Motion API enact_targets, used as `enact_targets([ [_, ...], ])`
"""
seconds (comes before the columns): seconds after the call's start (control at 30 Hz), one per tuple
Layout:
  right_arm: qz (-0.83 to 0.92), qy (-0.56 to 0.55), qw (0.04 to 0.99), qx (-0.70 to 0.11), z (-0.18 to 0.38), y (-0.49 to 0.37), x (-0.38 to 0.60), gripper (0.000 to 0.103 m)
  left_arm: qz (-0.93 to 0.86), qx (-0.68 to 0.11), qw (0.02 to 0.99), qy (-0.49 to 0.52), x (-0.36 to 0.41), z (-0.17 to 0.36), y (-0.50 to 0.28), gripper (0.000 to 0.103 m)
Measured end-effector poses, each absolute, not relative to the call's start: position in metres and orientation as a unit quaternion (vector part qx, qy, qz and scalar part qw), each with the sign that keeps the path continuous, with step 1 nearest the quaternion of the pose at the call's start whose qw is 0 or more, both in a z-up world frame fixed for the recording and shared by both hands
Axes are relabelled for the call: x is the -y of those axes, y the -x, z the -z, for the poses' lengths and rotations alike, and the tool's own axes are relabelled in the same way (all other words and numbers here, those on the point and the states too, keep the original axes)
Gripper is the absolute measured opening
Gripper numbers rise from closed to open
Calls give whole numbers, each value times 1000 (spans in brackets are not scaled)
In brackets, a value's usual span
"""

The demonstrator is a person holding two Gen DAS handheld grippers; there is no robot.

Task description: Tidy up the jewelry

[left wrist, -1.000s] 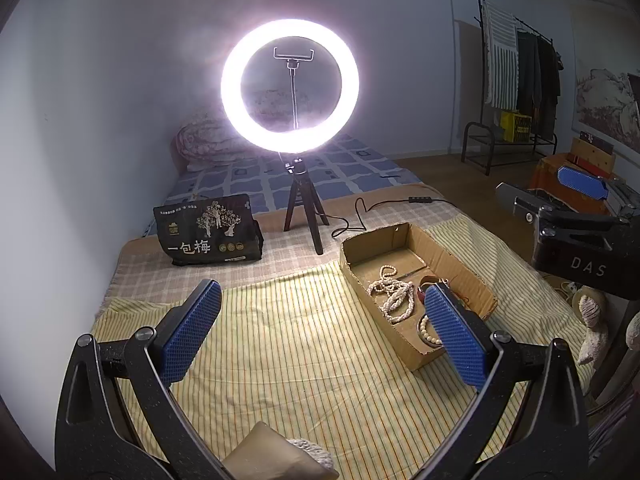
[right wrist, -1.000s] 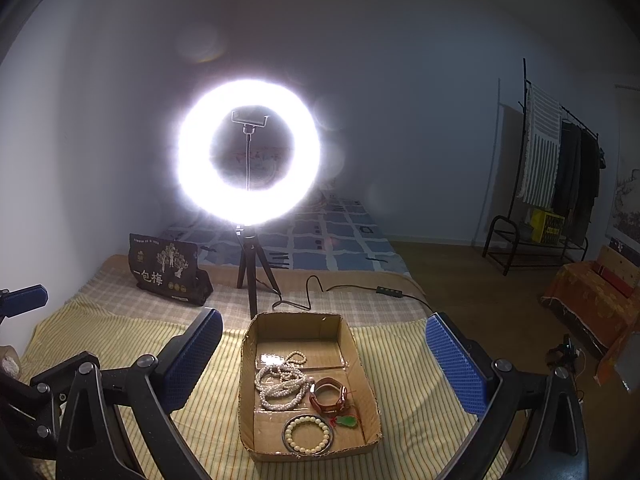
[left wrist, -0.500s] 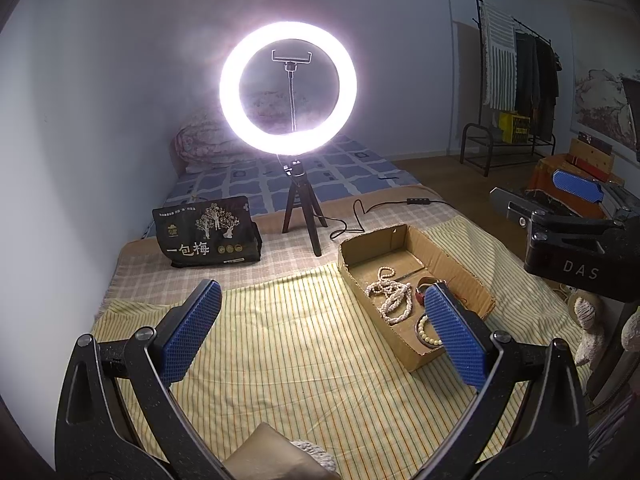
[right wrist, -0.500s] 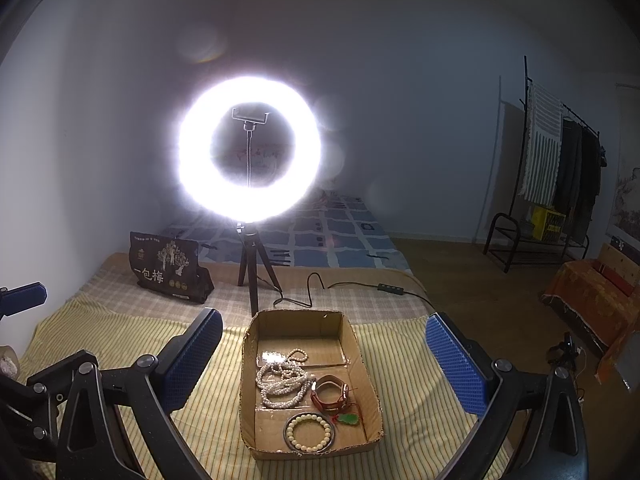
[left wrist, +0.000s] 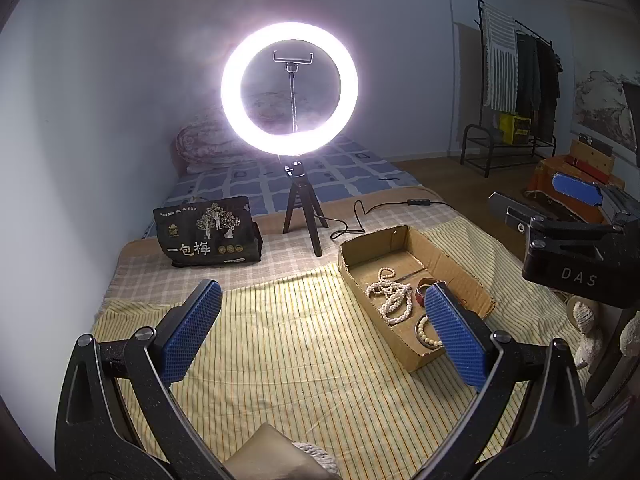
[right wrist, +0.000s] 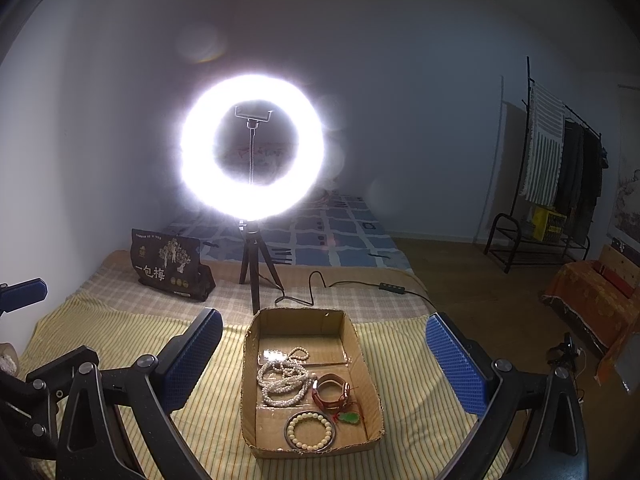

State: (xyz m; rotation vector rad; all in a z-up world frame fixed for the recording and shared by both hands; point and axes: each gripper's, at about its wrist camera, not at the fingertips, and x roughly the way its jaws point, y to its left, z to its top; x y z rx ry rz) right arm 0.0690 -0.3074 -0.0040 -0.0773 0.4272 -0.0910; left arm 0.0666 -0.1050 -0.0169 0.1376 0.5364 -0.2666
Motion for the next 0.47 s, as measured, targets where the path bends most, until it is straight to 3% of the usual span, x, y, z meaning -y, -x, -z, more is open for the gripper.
enact_targets([
  [0.47, 43, 41, 975, -215, 5, -70, 307, 103, 125, -267, 953, -66, 104, 17, -70, 103],
])
